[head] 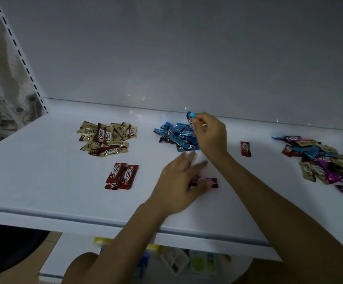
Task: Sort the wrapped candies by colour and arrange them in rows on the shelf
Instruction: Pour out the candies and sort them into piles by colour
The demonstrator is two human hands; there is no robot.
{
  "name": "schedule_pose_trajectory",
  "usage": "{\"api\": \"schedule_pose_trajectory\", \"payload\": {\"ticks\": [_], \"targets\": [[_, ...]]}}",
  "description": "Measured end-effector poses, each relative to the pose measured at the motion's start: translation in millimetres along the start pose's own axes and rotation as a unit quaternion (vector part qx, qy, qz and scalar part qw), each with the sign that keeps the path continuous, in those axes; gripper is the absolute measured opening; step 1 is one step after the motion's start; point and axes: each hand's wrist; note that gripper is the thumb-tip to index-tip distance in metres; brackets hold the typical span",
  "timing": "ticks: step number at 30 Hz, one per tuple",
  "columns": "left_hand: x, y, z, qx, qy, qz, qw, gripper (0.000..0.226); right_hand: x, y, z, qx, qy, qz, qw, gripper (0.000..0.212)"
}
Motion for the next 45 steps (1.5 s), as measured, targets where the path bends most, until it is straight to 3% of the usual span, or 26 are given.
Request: {"api": "schedule_pose_trajectory", "payload": {"ticks": [2,4,6,10,13,17,19,24,28,30,33,38,41,45], "targets": [[5,-1,-2,0.024,-0.044,0.053,0.997,0.064,8,-8,-7,-0.013,0.057,0.069,0.996,0.023],[2,0,-4,0.018,-0.025,0.061,0.998,0.059,14,-10,-11,-0.028,0.168,0.204,0.964,0.028],[1,1,-4,0.014,-0.01,0.051,0.999,0.051,13,-6,-10,-0.032,0.211,0.245,0.946,0.031],[-2,1,-9,-0.008,-0.011,0.04,0.999,0.066,-7,7,-17,-0.02,0.126,0.18,0.975,0.029],[-8,5,-17,-0.017,-0.026,0.013,0.999,0.067,-35,18,-41,-0.074,0.209,0.101,0.97,0.028],[-12,3,-34,0.017,-0.043,-0.06,0.997,0.06,-85,32,-70,0.06,0.364,0.231,0.9,0.047],[-7,-7,-53,0.028,-0.024,-0.067,0.997,0.054,-104,44,-75,0.085,0.359,0.232,0.9,0.045],[32,-45,-103,0.022,0.046,0.022,0.998,0.059,-146,72,-88,0.078,0.33,0.203,0.918,0.03],[73,-80,-125,0.023,0.0,0.114,0.993,0.069,-193,95,-103,0.087,0.252,0.202,0.942,0.045],[91,-96,-137,0.01,-0.035,0.143,0.989,0.077,-219,104,-117,0.093,0.282,0.144,0.944,0.049],[111,-115,-151,0.003,-0.067,0.171,0.983,0.086,-252,108,-140,0.144,0.352,0.057,0.923,0.051],[131,-143,-166,0.002,-0.057,0.205,0.977,0.097,-275,98,-171,0.324,0.386,0.065,0.861,0.061],[141,-158,-174,0.042,-0.055,0.218,0.973,0.106,-263,83,-175,0.307,0.344,0.061,0.885,0.044],[151,-175,-176,0.096,-0.036,0.225,0.969,0.106,-246,81,-169,0.21,0.271,0.073,0.936,0.034]]}}
Point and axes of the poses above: each hand's wrist, its own y-axis away from the middle knuckle, its own x-axis out of the palm, z = x × y, and after that the axes turned 1 degree about z, right-handed
